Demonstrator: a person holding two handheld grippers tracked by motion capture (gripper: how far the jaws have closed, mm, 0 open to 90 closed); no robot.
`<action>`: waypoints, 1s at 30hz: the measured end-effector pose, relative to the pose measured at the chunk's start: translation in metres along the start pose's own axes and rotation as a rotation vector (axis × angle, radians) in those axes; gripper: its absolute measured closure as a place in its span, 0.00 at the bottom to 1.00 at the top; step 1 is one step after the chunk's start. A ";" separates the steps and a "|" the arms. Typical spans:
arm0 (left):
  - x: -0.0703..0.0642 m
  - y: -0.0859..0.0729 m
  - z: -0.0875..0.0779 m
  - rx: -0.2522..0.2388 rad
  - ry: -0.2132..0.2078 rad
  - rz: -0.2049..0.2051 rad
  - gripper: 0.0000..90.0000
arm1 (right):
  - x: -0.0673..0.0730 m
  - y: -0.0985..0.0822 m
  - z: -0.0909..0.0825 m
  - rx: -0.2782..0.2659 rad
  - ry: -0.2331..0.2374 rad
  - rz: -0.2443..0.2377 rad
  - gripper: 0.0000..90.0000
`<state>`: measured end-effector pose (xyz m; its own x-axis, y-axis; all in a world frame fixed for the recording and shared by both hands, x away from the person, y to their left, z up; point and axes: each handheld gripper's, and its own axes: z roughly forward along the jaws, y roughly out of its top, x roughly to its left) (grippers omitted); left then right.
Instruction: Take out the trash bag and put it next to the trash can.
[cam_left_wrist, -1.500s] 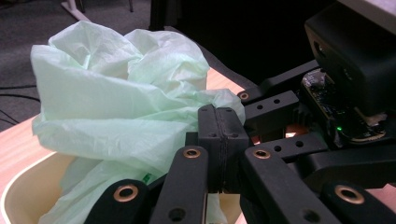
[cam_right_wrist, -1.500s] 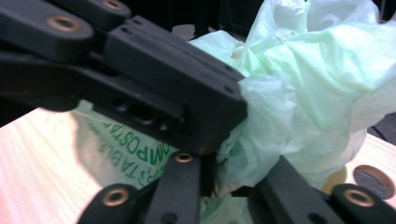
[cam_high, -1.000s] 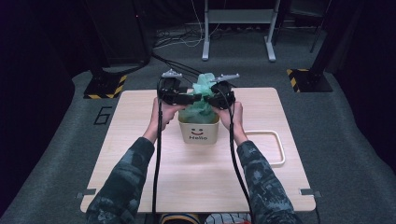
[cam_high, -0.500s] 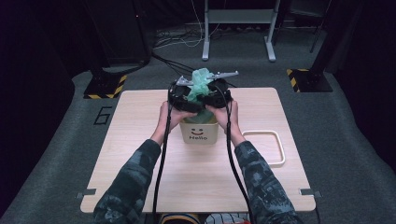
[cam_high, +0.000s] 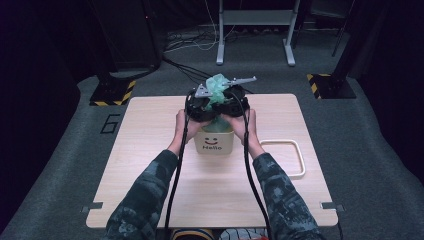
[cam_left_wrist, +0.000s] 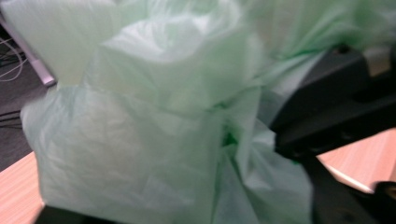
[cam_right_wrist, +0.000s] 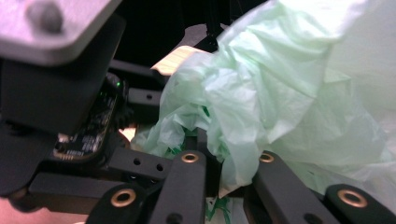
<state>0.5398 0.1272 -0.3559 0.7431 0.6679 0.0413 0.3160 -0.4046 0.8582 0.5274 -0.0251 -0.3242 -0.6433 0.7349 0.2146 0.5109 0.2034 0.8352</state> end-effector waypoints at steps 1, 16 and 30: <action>-0.001 0.000 0.000 0.003 0.000 0.011 0.79 | 0.000 0.000 -0.001 -0.002 0.004 0.008 0.96; 0.004 -0.001 -0.007 -0.024 0.006 0.003 0.91 | -0.019 -0.017 -0.042 -0.053 -0.047 0.012 0.32; 0.009 0.009 -0.023 -0.038 0.029 -0.005 0.91 | -0.023 -0.096 -0.060 -0.036 -0.175 -0.012 0.09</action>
<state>0.5358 0.1441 -0.3365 0.7238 0.6881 0.0516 0.2962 -0.3774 0.8774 0.4593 -0.1008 -0.3788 -0.5385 0.8346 0.1158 0.4813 0.1919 0.8553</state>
